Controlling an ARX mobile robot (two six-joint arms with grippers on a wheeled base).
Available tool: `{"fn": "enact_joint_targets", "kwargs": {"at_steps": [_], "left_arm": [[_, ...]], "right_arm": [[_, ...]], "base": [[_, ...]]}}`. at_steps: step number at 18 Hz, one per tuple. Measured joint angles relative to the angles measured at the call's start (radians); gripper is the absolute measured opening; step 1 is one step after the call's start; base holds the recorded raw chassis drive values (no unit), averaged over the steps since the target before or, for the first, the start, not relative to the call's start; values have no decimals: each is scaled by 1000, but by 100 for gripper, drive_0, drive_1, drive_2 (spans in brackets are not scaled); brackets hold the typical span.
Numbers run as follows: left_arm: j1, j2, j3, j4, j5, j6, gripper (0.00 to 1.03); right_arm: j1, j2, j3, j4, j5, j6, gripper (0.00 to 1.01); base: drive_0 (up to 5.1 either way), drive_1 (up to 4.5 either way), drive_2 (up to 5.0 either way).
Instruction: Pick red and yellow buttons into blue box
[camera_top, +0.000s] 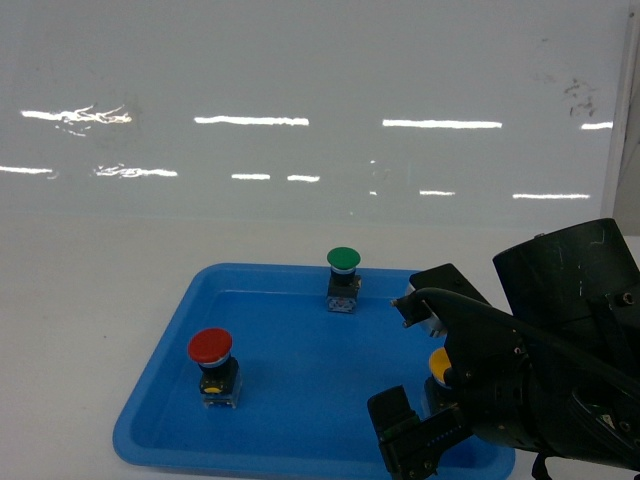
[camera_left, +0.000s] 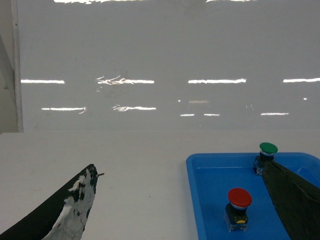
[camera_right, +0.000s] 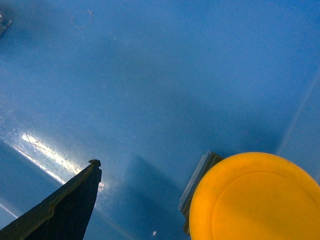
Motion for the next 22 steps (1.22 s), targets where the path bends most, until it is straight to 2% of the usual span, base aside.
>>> {"fn": "enact_joint_targets", "kwargs": {"at_steps": [3,4,6,7,9,15,17,22], "left_arm": [[0,0,0,0,0,0,98],[0,0,0,0,0,0,98],[0,0,0,0,0,0,98],[0,0,0,0,0,0,98],[0,0,0,0,0,0,98],[0,0,0,0,0,0,98],[0,0,0,0,0,0,98],[0,0,0,0,0,0,98]], "right_arm": [[3,0,0,-1,2,-4,98],[3,0,0,-2,2,-5,93],[3,0,0,-1,3,-6,72],[3,0,0,-1,3,-6,43],[3,0,0,-1,3,-6,28],[2,-2,0,-2,5,-13,27],[-6,-31,-18,8,24,-12,27],[-77,-254,-87,-9,57,-11,27]], "base": [[0,0,0],[0,0,0],[0,0,0],[0,0,0],[0,0,0],[0,0,0],[0,0,0],[0,0,0]]}}
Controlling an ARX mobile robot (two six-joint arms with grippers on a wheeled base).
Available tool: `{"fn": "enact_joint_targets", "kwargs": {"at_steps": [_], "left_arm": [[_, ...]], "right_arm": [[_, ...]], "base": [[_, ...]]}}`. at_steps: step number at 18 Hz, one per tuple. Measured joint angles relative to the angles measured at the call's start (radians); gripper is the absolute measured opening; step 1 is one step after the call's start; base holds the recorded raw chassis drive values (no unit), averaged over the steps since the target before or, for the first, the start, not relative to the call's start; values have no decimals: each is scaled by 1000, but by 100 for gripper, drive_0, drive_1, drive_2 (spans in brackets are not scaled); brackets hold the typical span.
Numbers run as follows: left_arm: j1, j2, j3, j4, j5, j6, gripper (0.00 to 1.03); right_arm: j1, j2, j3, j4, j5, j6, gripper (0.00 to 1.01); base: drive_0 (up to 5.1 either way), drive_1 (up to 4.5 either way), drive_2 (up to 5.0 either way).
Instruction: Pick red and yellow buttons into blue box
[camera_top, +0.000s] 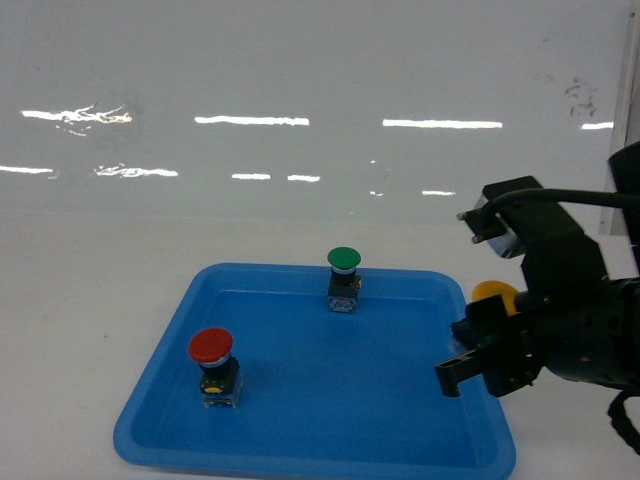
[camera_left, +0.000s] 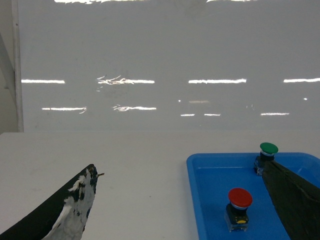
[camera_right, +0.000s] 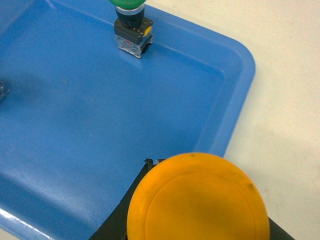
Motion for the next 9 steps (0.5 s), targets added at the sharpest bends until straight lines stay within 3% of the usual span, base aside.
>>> {"fn": "enact_joint_targets", "kwargs": {"at_steps": [3,9], "left_arm": [[0,0,0,0,0,0,98],[0,0,0,0,0,0,98]], "right_arm": [[-32,-138,-64,-46,0,3,27],[-57,-431,-125,-160,4,54,27]], "base": [[0,0,0],[0,0,0]]}}
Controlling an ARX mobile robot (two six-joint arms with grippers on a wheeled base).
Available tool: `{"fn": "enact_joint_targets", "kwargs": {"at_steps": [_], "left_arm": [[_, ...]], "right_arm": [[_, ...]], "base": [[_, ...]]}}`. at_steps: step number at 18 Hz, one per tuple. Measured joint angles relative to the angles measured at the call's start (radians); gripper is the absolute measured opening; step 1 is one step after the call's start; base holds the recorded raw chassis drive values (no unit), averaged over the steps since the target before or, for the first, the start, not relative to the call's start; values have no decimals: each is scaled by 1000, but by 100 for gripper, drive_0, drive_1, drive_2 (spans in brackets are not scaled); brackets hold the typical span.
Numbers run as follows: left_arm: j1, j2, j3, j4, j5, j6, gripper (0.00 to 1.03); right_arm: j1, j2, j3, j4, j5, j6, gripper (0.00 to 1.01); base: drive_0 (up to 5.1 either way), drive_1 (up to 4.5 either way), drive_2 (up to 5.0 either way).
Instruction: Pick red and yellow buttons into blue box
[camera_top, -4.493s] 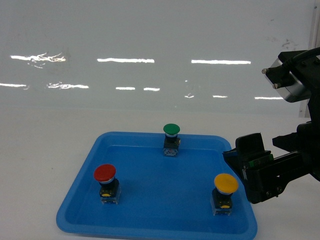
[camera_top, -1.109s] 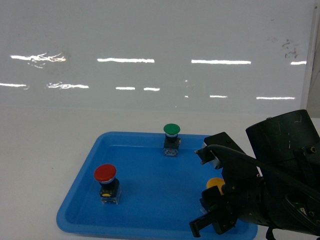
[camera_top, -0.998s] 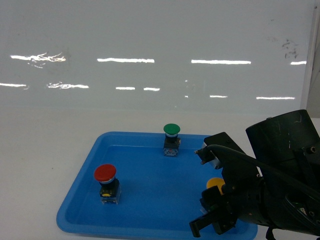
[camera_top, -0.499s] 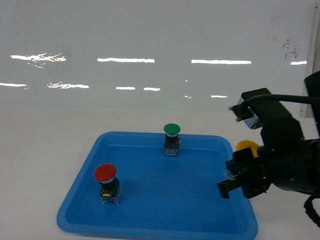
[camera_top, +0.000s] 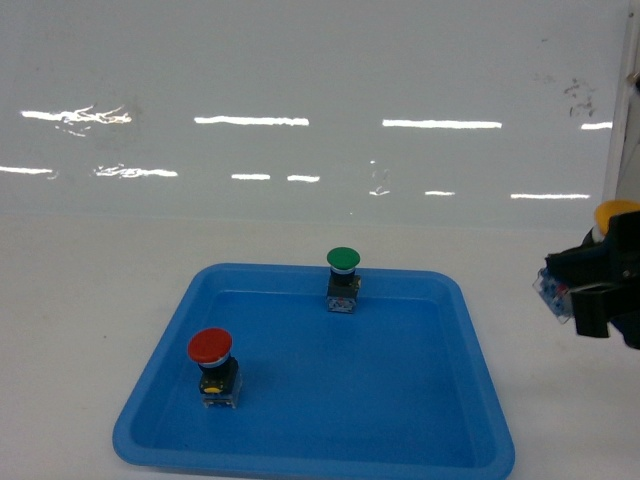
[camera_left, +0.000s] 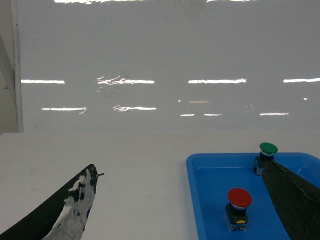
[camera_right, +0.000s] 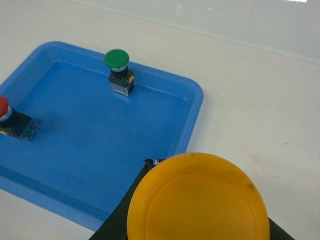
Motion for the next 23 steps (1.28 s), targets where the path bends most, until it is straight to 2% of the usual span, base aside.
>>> {"fn": "enact_joint_targets", "kwargs": {"at_steps": [5,10,13,17,23], "left_arm": [[0,0,0,0,0,0,98],[0,0,0,0,0,0,98],[0,0,0,0,0,0,98],[0,0,0,0,0,0,98],[0,0,0,0,0,0,98]], "right_arm": [[26,-159,-35,-77,30,27,27],[25,-215,-72,-122,57,35,26],[26,-280,-76,-154,72,52,26],[63,-317,-76,-183,93,74,26],[97,-341,-75,-192,106,83,26]], "base": [[0,0,0],[0,0,0],[0,0,0],[0,0,0],[0,0,0]]}}
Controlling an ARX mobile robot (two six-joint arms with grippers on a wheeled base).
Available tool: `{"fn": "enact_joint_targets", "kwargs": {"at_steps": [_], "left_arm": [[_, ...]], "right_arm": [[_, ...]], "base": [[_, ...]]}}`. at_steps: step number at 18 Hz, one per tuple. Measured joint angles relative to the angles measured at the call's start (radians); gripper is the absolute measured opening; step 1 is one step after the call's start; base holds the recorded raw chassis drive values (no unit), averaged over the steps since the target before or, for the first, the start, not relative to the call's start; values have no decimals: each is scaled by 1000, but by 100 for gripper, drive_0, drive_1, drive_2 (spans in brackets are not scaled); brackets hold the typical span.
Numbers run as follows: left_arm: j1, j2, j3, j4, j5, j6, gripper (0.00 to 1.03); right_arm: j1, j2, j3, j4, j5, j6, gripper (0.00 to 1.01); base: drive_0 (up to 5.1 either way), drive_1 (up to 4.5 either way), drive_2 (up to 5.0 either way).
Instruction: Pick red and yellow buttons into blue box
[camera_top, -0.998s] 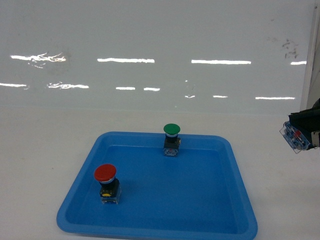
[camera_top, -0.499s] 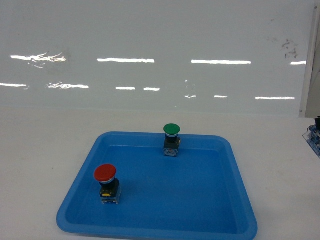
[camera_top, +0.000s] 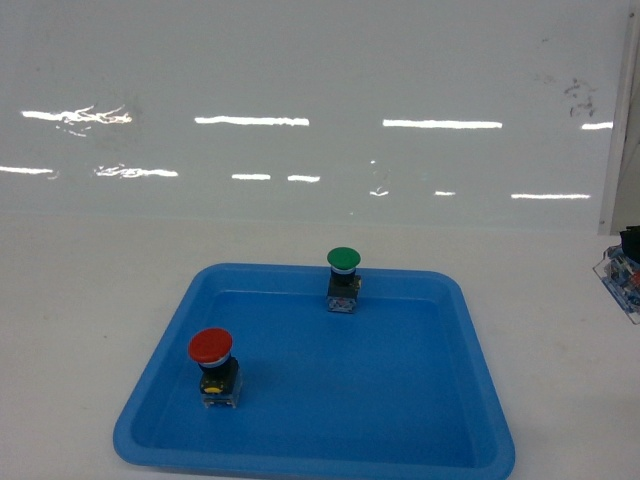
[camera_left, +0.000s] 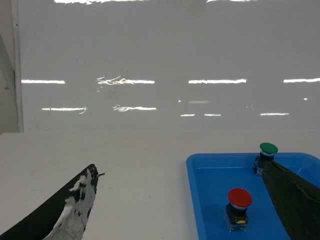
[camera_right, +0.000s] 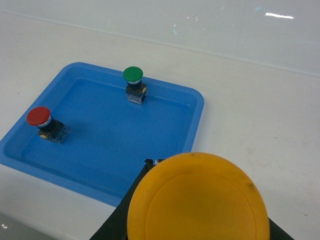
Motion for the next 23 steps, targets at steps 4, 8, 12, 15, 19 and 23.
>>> {"fn": "enact_joint_targets", "kwargs": {"at_steps": [4,8,12,15,19,23], "left_arm": [[0,0,0,0,0,0,98],[0,0,0,0,0,0,98],[32,76,19,68,67,6,98],[27,373,159,98,133,54,98],[-82,695,325,10,126,185,98],[-207,938,455,69,60,284,98]], "right_arm": [[-27,16,-1,32,29,-16,26],[-39,18,-2,35,49,-27,26],[-39,18,-2,36,49,-31,26],[-39,18,-2,36,49,-33,26],[-39,18,-2,35,49,-34,26],[-39,18,-2,36,49,-34,26]], "base": [[0,0,0],[0,0,0],[0,0,0],[0,0,0],[0,0,0],[0,0,0]]}}
